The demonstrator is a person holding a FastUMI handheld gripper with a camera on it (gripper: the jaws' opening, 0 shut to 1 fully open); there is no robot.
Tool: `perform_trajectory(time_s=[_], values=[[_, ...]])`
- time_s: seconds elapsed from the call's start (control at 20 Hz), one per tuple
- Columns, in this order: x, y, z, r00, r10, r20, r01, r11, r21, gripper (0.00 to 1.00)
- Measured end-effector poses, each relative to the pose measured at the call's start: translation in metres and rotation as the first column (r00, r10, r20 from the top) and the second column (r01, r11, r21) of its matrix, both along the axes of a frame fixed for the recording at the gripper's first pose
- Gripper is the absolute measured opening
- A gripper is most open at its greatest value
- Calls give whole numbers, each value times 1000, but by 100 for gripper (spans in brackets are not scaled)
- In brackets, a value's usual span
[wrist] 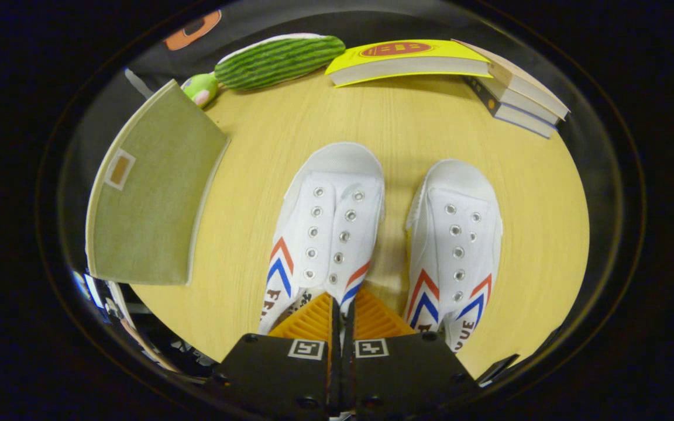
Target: Open the storage box then place both shoes into the box .Put the left shoe in first, then the right shoe, with the right side of both shoes facing outward in a uniform manner.
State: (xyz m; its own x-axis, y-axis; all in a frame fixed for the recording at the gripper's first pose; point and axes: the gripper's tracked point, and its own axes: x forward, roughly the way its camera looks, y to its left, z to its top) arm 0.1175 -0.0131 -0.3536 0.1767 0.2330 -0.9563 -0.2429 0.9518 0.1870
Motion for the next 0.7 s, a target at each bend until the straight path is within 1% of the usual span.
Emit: perform_trajectory(time_s=[0.1, 0.25, 0.35, 0.7], values=[[0, 9, 17, 1000, -16, 15, 15, 997, 70, 6], [-7, 18, 39, 999, -49, -8, 50, 993, 108, 5], [-9, 28, 60, 998, -55, -10, 56, 988, 144, 6], [2, 68, 147, 989, -109, 102, 86, 974, 208, 6]])
